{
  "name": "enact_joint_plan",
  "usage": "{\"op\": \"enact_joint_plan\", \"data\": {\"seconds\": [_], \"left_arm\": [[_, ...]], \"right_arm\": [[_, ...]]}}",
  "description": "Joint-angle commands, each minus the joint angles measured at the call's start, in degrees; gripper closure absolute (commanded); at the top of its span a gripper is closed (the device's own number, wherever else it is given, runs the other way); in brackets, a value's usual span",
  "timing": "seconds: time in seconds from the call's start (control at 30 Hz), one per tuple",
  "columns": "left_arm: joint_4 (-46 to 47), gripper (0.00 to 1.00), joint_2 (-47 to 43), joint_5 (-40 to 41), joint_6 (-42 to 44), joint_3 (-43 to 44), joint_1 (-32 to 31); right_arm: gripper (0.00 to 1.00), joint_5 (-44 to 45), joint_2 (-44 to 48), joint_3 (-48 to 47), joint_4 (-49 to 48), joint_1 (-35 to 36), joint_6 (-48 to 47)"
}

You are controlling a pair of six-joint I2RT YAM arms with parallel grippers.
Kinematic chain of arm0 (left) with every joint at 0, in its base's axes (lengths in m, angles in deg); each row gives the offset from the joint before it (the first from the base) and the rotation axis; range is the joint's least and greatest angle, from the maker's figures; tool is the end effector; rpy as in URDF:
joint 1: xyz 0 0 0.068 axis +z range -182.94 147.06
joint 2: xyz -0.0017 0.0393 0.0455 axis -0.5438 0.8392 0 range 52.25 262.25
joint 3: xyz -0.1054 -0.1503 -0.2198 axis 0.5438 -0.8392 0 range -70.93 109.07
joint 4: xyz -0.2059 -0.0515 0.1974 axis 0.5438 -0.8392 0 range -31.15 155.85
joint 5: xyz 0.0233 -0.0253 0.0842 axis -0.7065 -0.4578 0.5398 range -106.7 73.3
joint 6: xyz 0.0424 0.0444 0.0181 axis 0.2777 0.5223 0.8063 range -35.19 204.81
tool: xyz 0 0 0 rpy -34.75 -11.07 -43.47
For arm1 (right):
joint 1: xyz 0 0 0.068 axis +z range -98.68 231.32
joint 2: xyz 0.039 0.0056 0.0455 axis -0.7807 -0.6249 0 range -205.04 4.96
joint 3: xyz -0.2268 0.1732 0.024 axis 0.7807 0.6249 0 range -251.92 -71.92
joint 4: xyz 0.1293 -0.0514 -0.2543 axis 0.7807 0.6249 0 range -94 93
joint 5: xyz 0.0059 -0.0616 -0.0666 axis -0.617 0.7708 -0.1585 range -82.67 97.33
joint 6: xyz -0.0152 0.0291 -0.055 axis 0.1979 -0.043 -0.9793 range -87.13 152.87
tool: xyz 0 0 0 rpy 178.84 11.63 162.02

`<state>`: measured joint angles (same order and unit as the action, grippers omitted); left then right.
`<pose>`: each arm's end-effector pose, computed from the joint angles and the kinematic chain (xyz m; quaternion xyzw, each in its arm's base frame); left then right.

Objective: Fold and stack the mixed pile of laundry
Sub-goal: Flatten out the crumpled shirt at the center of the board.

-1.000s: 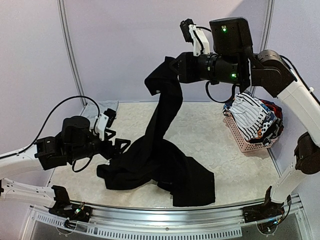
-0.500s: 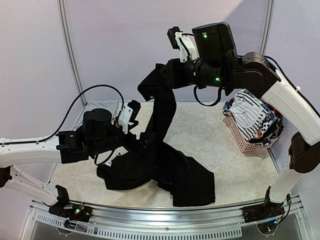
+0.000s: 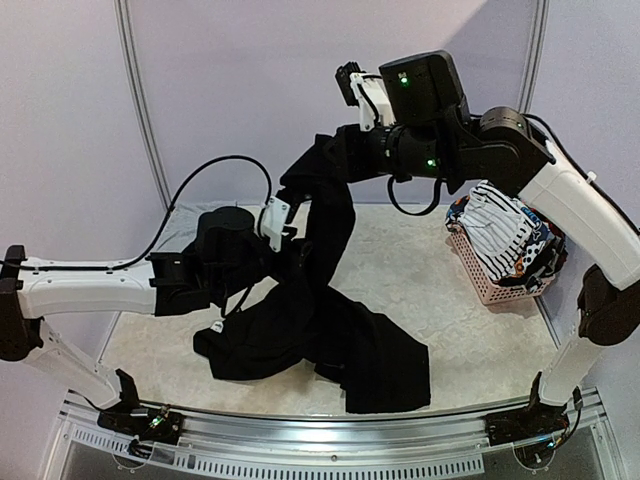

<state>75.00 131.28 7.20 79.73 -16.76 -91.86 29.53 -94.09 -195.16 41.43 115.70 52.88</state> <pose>0.2013 -0.2952 0.2930 0.2416 0.7520 -0.1731 0.5884 0.1906 0.3542 0.5121 -0.2052 0.7909 0.2545 0.5173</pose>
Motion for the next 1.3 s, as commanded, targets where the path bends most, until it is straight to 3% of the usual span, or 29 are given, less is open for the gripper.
{"op": "enact_joint_plan", "data": {"seconds": [0.0,0.2,0.3,0.37,0.53,0.87,1.07,1.27], "left_arm": [[2.8,0.99,1.6,2.3,3.3,2.0,1.5],[-5.2,1.0,-1.5,10.8,1.1,3.3,2.2],[-14.8,1.0,-4.5,13.9,-3.1,4.0,5.9],[-20.7,1.0,-5.9,14.1,-6.3,4.6,9.4],[-27.7,1.0,-6.4,13.1,-11.9,3.8,17.8],[-30.0,1.0,-6.1,8.8,-16.2,1.2,26.4],[-28.8,1.0,-6.7,6.7,-16.4,0.1,26.9],[-29.0,1.0,-7.4,6.5,-16.1,-0.4,26.9]], "right_arm": [[1.0,-0.1,2.4,4.4,-0.2,-2.1,2.0],[0.96,-7.1,2.6,11.7,-0.9,-8.8,6.4],[0.66,-11.8,-1.2,13.1,1.6,-12.9,7.7],[0.53,-10.8,-3.9,13.2,4.5,-13.6,7.5],[0.37,-10.8,-3.8,19.2,4.7,-13.2,6.2],[0.44,-1.1,-0.2,33.5,6.4,1.5,11.3],[0.51,0.1,-6.9,35.0,6.8,9.6,17.7],[0.54,-0.1,-12.6,35.8,9.2,13.4,21.2]]}}
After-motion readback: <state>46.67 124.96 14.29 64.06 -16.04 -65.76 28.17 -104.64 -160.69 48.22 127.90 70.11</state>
